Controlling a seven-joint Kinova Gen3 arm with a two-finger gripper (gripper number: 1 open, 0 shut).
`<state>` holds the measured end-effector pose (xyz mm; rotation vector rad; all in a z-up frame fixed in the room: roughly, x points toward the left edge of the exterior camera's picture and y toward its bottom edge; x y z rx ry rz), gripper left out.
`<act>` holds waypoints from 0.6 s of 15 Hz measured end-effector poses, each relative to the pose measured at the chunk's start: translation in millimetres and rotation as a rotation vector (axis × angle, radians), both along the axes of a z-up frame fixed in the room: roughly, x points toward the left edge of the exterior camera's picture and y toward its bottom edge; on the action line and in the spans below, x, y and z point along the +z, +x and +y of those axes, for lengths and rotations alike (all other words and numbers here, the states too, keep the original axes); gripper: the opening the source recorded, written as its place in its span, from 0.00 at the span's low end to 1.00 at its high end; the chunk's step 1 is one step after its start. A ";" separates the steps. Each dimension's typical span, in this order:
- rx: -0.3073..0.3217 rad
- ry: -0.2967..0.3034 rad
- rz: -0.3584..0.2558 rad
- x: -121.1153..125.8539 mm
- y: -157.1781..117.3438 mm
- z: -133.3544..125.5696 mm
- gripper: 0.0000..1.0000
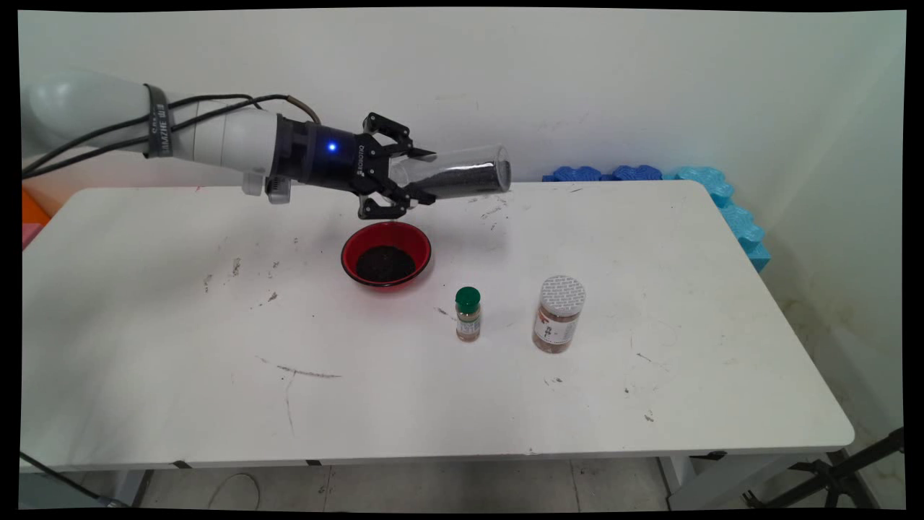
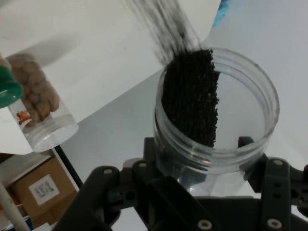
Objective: Pour the black seasoning powder in the red bowl
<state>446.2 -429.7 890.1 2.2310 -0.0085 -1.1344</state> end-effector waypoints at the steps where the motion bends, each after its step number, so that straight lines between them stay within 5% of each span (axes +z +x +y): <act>1: 0.005 0.004 0.005 -0.6 0.3 -0.3 0.00; 9: 0.040 0.028 0.036 -3.4 2.2 -0.7 0.00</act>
